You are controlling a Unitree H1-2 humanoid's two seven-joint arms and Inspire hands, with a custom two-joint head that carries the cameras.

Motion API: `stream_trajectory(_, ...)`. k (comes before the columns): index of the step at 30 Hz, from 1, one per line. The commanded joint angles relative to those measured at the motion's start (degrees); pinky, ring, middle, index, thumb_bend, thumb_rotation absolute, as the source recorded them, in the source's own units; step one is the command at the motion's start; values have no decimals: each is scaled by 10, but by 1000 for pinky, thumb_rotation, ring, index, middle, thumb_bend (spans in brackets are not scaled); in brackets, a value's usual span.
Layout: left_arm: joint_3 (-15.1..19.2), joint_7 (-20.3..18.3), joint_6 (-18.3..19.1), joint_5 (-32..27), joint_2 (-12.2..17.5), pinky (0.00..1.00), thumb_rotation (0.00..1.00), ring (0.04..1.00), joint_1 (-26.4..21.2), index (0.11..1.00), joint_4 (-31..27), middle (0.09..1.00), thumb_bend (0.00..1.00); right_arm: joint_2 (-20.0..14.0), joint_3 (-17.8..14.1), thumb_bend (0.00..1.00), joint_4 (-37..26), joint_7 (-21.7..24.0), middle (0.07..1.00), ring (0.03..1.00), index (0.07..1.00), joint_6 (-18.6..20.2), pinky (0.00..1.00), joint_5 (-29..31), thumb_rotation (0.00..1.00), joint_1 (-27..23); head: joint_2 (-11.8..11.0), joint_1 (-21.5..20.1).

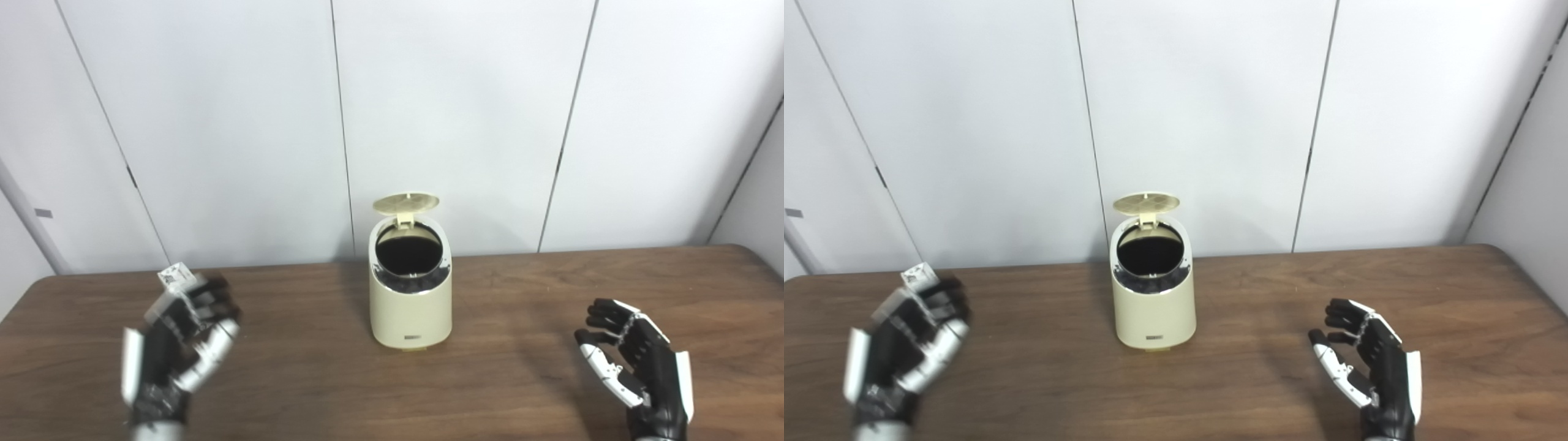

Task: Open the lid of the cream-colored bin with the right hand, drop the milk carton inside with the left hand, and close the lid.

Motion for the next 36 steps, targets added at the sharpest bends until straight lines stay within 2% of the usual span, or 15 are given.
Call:
stream_trajectory(1, 13, -5, 18, 12, 35, 589, 238, 695, -37, 780, -34, 746, 615, 3, -5, 320, 19, -6, 646, 630, 637, -23, 543, 6, 125, -3, 0, 4)
stream_trajectory(3, 22, -9, 37, 11, 60, 609, 219, 711, -54, 788, -35, 755, 653, 1, -7, 312, 25, -6, 642, 623, 632, -27, 536, 6, 111, -5, -3, 5)
stream_trajectory(7, 29, -40, 65, -8, 116, 696, 340, 808, -71, 860, -9, 839, 824, -1, -8, 292, 25, -4, 650, 630, 636, -24, 545, 3, 108, -5, -4, 9)
stream_trajectory(9, 26, -47, 68, -5, 130, 761, 405, 864, -71, 905, 4, 895, 864, -3, -10, 292, 28, -2, 655, 636, 639, -24, 552, 8, 90, -6, -5, 15)
stream_trajectory(11, 26, -53, 67, -9, 139, 780, 423, 888, -71, 924, 22, 919, 878, -5, -12, 297, 28, -2, 656, 637, 640, -20, 556, 8, 107, -7, -6, 21)
stream_trajectory(13, 26, -55, 62, -5, 145, 785, 428, 908, -71, 938, 43, 935, 907, -6, -13, 306, 31, -3, 657, 638, 643, -18, 560, 8, 137, -7, -8, 25)
stream_trajectory(19, 13, -56, 27, 11, 147, 900, 387, 963, -67, 995, 107, 978, 929, -15, -17, 318, 43, -3, 651, 636, 635, -31, 565, 6, 141, -9, -11, 32)
stream_trajectory(22, 3, -57, 15, 23, 150, 942, 405, 980, -65, 1000, 133, 993, 981, -19, -19, 314, 49, -1, 648, 632, 634, -31, 565, 10, 148, -9, -12, 39)
stream_trajectory(25, -6, -68, 26, 25, 156, 973, 416, 998, -66, 1000, 144, 1000, 1000, -23, -22, 330, 55, 0, 651, 643, 636, -31, 582, 15, 170, -10, -14, 47)
stream_trajectory(29, -11, -87, 37, 12, 165, 999, 400, 1000, -75, 1000, 169, 1000, 1000, -27, -26, 329, 57, 2, 654, 649, 638, -28, 591, 24, 144, -12, -12, 56)
stream_trajectory(34, -14, -86, 40, 18, 169, 997, 382, 1000, -87, 1000, 196, 1000, 1000, -32, -28, 335, 64, 3, 646, 642, 634, -31, 583, 27, 171, -15, -11, 70)
stream_trajectory(36, -15, -83, 43, 26, 171, 977, 375, 1000, -92, 1000, 208, 1000, 1000, -35, -30, 335, 69, 4, 649, 646, 635, -32, 587, 35, 144, -16, -13, 78)
